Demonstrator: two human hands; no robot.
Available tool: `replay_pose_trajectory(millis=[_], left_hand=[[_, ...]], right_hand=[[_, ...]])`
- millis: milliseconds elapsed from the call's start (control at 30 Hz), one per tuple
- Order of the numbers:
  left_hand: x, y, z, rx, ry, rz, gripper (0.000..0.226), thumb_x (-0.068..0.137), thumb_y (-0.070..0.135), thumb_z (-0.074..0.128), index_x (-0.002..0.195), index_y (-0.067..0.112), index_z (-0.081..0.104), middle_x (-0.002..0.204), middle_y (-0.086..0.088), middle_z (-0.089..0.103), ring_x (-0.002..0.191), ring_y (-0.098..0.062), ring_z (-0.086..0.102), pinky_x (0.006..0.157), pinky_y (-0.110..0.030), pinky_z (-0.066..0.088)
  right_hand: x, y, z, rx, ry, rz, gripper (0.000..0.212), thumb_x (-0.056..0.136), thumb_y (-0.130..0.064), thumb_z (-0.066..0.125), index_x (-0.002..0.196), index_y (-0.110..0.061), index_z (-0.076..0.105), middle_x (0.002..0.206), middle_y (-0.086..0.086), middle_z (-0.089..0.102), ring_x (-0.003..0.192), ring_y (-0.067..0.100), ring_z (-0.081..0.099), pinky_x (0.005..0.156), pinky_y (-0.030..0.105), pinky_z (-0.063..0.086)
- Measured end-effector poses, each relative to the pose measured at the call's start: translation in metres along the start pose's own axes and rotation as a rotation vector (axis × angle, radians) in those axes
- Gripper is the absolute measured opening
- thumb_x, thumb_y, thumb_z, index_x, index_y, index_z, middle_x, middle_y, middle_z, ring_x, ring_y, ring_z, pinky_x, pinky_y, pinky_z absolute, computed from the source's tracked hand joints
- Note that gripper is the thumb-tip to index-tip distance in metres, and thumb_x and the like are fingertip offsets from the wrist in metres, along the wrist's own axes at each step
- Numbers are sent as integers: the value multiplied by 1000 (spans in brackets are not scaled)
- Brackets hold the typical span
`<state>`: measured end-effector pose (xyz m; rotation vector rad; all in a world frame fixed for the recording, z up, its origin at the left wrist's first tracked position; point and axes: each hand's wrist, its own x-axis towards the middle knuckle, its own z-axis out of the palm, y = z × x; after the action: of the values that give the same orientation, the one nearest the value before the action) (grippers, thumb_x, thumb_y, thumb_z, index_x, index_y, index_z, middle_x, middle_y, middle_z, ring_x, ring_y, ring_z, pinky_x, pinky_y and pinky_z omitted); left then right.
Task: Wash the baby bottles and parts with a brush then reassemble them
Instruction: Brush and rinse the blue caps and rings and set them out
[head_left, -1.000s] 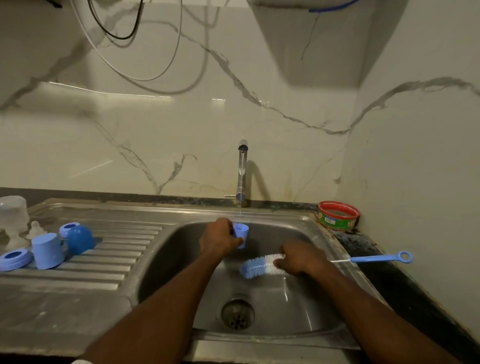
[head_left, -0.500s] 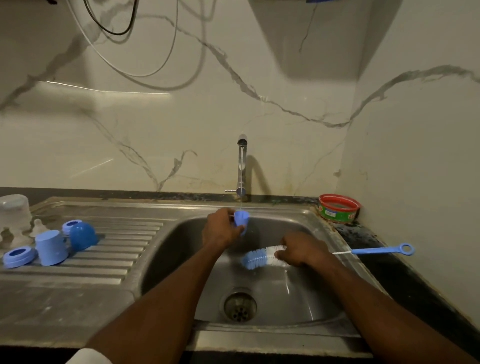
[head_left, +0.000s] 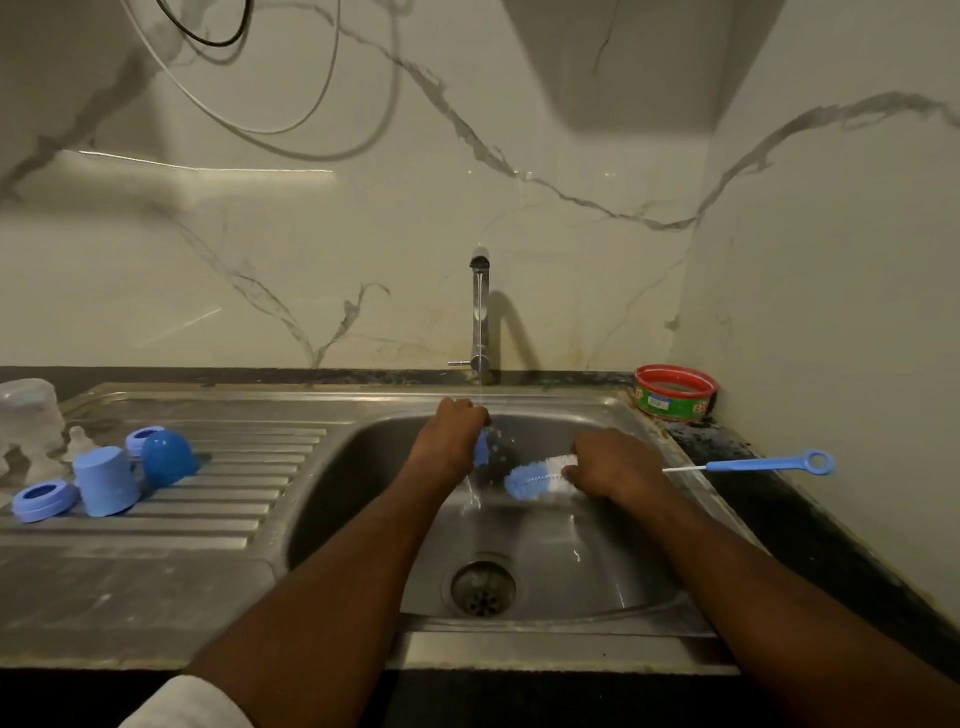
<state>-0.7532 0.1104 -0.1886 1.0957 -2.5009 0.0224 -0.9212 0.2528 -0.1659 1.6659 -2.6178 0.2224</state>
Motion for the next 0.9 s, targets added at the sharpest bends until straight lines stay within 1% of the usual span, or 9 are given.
replay_pose_trajectory(millis=[200, 333, 400, 467, 533, 600, 700, 800, 900], left_hand=[[2, 8, 1, 92, -18, 53, 57, 86, 12, 77, 139, 17, 56, 140, -9, 52, 130, -25, 47, 106, -39, 46], [3, 3, 4, -42, -2, -44, 56, 88, 18, 76, 139, 12, 53, 143, -12, 44, 125, -26, 52, 106, -36, 45], [-1, -1, 9, -78, -23, -91, 39, 94, 20, 68, 130, 7, 59, 136, -15, 53, 120, -29, 56, 105, -34, 44], [1, -6, 15, -177, 4, -130, 30, 96, 21, 66, 121, 3, 64, 122, -16, 64, 110, -26, 62, 93, -29, 47], [2, -7, 14, -301, 110, -207, 35, 93, 27, 72, 120, 5, 65, 114, -11, 68, 101, -17, 62, 85, -25, 45], [2, -7, 13, -423, 171, -263, 43, 88, 30, 79, 122, 9, 65, 114, -7, 69, 99, -13, 62, 86, -24, 46], [3, -5, 13, -473, 141, -306, 44, 83, 27, 83, 120, 10, 66, 113, -7, 71, 94, -9, 61, 83, -22, 46], [5, -4, 15, -542, 210, -305, 45, 80, 27, 85, 118, 12, 68, 109, -5, 73, 92, -9, 64, 82, -23, 50], [2, -1, 13, -499, 199, -323, 41, 82, 29, 84, 116, 14, 68, 109, -4, 73, 90, -9, 63, 81, -24, 50]], right_hand=[[3, 2, 1, 18, -23, 4, 32, 95, -46, 61, 119, -25, 63, 120, 0, 65, 109, 20, 60, 93, 38, 48], [2, 1, 2, 1, -14, 5, 36, 96, -47, 60, 125, -25, 62, 125, -1, 62, 115, 20, 58, 90, 37, 43], [2, 1, 3, 3, -7, -1, 35, 96, -46, 61, 124, -26, 62, 126, -1, 62, 116, 20, 58, 92, 38, 45], [3, 1, 3, 7, -9, -6, 34, 96, -46, 61, 123, -26, 62, 125, -1, 62, 114, 20, 58, 93, 38, 46], [4, 0, 3, 12, -10, -5, 35, 95, -47, 61, 123, -25, 63, 124, -1, 63, 114, 20, 58, 92, 37, 46], [3, -1, 3, 8, -12, -8, 36, 95, -48, 61, 123, -25, 64, 124, 0, 63, 115, 20, 58, 92, 38, 46], [2, -1, 3, 14, -18, -11, 36, 95, -47, 62, 123, -24, 64, 123, 0, 63, 114, 20, 59, 92, 38, 47], [3, -2, 3, 25, -19, -10, 34, 94, -46, 63, 121, -25, 64, 122, -1, 63, 113, 21, 59, 94, 39, 49], [1, -2, 2, 31, -20, -16, 34, 94, -46, 63, 121, -24, 64, 122, -1, 63, 113, 21, 59, 95, 39, 49]])
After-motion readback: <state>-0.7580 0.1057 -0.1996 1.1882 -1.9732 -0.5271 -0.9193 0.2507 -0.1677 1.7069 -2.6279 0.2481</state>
